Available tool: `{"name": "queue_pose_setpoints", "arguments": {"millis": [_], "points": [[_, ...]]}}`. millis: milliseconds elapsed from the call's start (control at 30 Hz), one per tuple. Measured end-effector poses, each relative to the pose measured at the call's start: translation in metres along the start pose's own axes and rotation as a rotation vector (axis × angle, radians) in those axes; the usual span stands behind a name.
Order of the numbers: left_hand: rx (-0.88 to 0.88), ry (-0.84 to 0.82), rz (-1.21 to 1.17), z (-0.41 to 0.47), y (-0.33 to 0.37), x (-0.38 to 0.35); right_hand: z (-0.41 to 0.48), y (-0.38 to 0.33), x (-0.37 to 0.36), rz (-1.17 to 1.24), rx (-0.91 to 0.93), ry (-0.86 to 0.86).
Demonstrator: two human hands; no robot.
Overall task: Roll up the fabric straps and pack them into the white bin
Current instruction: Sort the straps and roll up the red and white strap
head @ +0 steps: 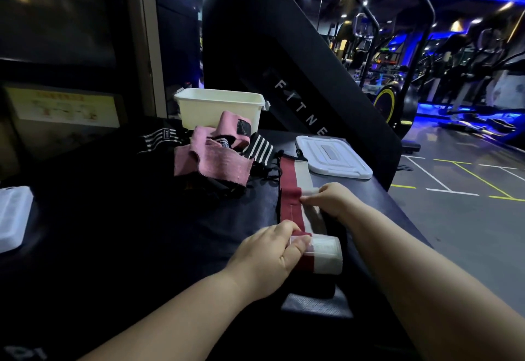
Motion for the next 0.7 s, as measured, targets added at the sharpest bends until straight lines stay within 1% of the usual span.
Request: {"name": "queue_pose_setpoints", "arguments": {"millis": [100, 167, 200, 267, 333, 367, 400, 467, 567, 633, 700], "points": [[-0.008, 0.006, 0.003, 0.0, -0.001, 0.0, 0.005, -0.006, -0.001, -0.121, -0.007, 0.014], [-0.017, 0.013, 0.004, 0.0, -0.002, -0.001, 0.009, -0.008, 0.0, -0.134, -0.028, 0.01], [-0.02, 0.014, 0.001, 0.0, -0.003, -0.002, 0.01, -0.009, 0.001, -0.113, -0.042, -0.003], [-0.022, 0.011, -0.002, 0.0, -0.003, -0.002, 0.012, -0.01, 0.001, 0.021, -0.067, -0.037], [-0.026, 0.006, -0.001, 0.0, -0.004, -0.002, 0.016, -0.008, 0.002, 0.165, -0.083, -0.015], [-0.026, 0.005, -0.001, 0.0, -0.004, -0.002, 0.019, -0.007, 0.003, 0.168, -0.081, 0.018], [-0.026, 0.006, -0.003, 0.0, -0.004, -0.002, 0.023, -0.005, 0.005, 0.121, -0.074, 0.051], [-0.027, 0.008, -0.005, 0.001, -0.004, -0.002, 0.031, -0.002, 0.005, 0.046, -0.052, 0.08], [-0.027, 0.003, -0.006, 0.002, -0.003, -0.004, 0.038, 0.0, 0.003, 0.019, 0.033, 0.104], [-0.032, 0.008, -0.013, 0.002, -0.004, -0.005, 0.04, -0.003, 0.001, -0.043, 0.13, 0.194], [-0.034, 0.009, -0.018, 0.001, -0.003, -0.004, 0.041, -0.006, -0.003, -0.076, 0.174, 0.268]]}}
Point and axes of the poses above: each hand's wrist, its own z-axis towards the middle knuckle, its own x-axis out of the back of the hand, y = z × x, the point moved 3 cm from there along z, towards the middle knuckle, and after that the axes turned 3 degrees about -z, right-handed, at the moved point
